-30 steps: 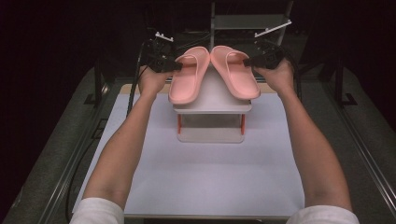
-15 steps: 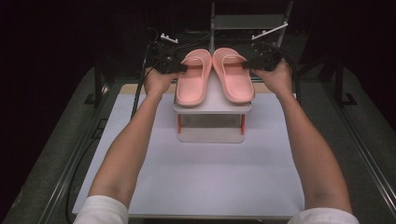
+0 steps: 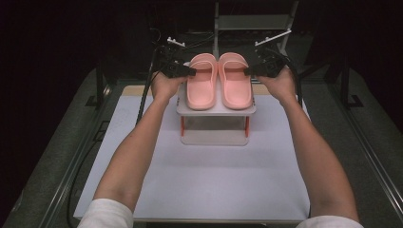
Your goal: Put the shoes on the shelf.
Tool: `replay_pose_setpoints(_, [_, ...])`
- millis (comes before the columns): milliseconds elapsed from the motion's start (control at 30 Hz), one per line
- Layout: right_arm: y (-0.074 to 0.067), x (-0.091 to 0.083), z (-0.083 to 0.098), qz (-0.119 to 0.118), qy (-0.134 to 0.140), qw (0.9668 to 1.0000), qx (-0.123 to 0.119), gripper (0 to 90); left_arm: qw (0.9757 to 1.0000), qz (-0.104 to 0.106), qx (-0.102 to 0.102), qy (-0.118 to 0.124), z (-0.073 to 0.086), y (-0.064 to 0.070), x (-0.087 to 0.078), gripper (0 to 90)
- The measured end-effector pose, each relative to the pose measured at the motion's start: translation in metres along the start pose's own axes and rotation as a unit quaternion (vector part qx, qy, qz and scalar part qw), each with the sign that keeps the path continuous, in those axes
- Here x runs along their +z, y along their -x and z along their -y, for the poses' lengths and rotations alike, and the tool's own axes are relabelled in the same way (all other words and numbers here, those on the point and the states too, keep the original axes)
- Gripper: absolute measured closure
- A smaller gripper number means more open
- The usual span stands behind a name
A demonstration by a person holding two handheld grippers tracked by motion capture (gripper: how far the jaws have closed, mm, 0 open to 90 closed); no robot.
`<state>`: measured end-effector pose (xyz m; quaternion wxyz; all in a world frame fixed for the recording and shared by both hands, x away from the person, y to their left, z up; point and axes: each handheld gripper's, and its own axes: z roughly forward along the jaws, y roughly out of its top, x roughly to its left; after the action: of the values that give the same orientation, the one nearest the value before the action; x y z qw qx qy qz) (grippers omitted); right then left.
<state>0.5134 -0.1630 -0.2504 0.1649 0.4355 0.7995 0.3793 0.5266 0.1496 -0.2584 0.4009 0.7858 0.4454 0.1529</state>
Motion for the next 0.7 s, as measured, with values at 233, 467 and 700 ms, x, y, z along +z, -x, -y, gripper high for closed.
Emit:
replay_pose_setpoints(233, [0.0002, -0.0005, 0.0028, -0.024, 0.007, 0.9996, 0.014, 69.8, 1.0, 0.003, -0.003, 0.001, 0.0005, -0.0003, -0.0006, 59.1])
replay_pose_setpoints(467, [-0.0033, -0.0013, 0.0042, -0.039, 0.014, 0.999, 0.02, 67.4, 0.9999, 0.008, -0.004, 0.004, 0.0017, -0.0001, -0.0033, 56.4])
replay_pose_setpoints(700, [-0.0002, -0.0009, 0.0068, -0.053, 0.018, 0.9979, 0.032, 66.0, 0.9999, 0.016, -0.001, 0.006, 0.0022, -0.001, -0.0037, 54.1])
